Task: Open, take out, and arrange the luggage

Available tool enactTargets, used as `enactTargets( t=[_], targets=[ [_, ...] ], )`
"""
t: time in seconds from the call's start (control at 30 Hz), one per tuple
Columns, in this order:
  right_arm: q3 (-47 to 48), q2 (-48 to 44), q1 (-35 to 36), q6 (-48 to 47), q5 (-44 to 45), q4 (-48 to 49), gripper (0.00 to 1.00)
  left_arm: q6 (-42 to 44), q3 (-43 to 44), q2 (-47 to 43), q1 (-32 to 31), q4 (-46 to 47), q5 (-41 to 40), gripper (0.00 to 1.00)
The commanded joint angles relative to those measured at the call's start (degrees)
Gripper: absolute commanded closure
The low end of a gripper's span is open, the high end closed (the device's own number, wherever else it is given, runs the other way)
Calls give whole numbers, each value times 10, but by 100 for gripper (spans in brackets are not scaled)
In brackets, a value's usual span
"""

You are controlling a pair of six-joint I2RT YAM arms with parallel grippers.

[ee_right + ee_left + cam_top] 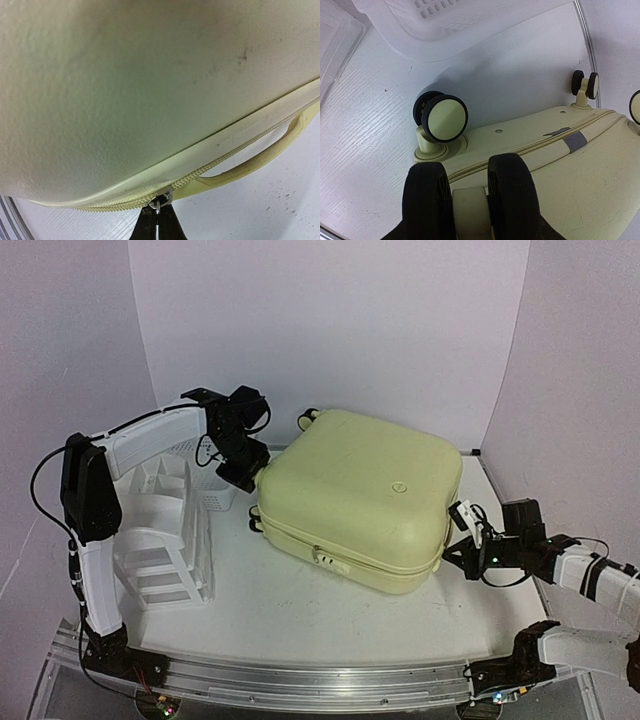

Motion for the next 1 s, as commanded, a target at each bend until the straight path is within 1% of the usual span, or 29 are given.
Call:
enactTargets(
  t=[0.0,0.07,0.17,0.27,0.3,0.4,0.47,0.53,0.63,0.73,0.77,0.87,0.97],
  targets=[
    [20,-34,-2,17,21,-5,100,37,-1,-14,2,-25,-40,56],
    [19,-36,-2,18,59,-13,100,55,-3,-15,6,-26,-43,64],
    [21,-28,-3,-12,78,-10,100,87,-2,-12,6,-25,-44,73],
    [63,17,-2,-48,96,-18,100,109,-11,-14,6,-25,-44,83],
    [77,35,-5,-60,104,-22,100,115,-20,-15,7,-24,-44,85],
    [114,81,-46,-78,83,-20,100,132,-35,-21,6,-23,-51,89],
    [138,118,-110,-69,30,-18,100,142,-40,-25,6,-24,-52,93],
    [161,151,-137,-74,14,-18,100,153,-41,-28,6,-24,-55,94],
    [181,185,-138,-117,-13,-17,100,184,-32,-27,6,-22,-61,96],
    [188,200,-138,-129,-22,-9,100,227,-12,-17,4,-20,-63,98],
    [190,206,-147,-128,-23,-4,100,239,-8,-14,2,-21,-62,100],
    [209,227,-188,-107,-58,10,100,256,-13,-11,-3,-17,-65,100],
    [235,254,-218,-101,-75,13,100,268,-24,-11,-4,-14,-66,100]
  ],
)
